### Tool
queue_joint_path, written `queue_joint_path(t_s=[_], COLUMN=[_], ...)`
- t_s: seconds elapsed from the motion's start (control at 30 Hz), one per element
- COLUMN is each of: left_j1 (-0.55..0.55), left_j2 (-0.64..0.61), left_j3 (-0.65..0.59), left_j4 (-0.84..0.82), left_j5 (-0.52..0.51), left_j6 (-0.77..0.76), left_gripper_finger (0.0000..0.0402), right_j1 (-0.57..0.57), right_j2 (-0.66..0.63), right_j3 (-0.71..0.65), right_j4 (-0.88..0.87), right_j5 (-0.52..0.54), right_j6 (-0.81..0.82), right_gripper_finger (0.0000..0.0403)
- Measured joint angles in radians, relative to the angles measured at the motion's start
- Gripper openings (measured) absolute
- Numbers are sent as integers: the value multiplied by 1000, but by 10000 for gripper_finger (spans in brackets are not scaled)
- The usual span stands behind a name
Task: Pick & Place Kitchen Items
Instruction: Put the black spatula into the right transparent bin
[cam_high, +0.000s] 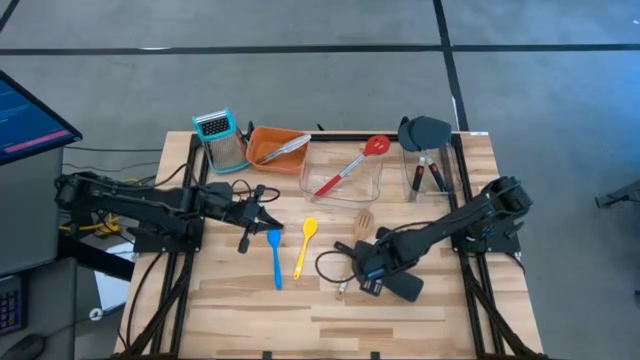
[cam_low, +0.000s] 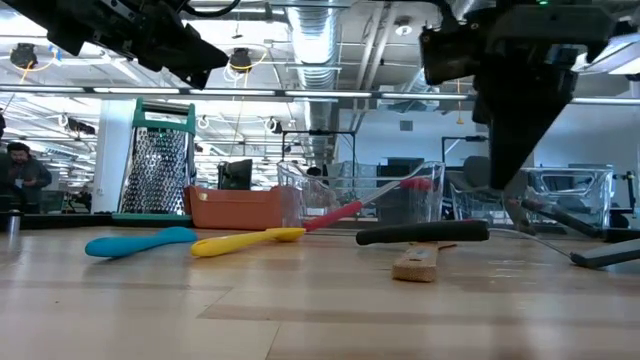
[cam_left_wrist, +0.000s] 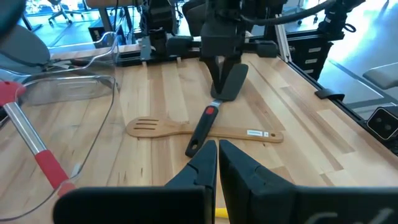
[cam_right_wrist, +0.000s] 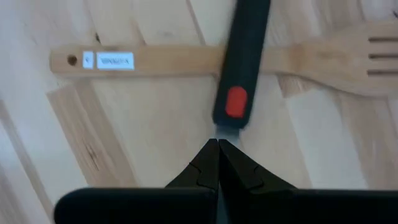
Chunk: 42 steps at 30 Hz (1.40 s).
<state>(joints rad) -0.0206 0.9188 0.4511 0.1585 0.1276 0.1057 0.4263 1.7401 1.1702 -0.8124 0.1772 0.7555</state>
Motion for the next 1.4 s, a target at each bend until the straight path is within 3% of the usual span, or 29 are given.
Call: queue_joint_path(t_s=[1.23, 1.4], left_j1=[0, 0], left_j2=[0, 0], left_j3=[-1, 0], left_j4=[77, 77], left_j5=[0, 0], left_j6=[55, 55], left_gripper_finger=[3, 3], right_j1=[-78, -80], right_j2=[14, 14], right_j3=[4, 3], right_j4=[34, 27], right_j5=[-55, -53], right_j6=[26, 57], right_gripper_finger=[1, 37])
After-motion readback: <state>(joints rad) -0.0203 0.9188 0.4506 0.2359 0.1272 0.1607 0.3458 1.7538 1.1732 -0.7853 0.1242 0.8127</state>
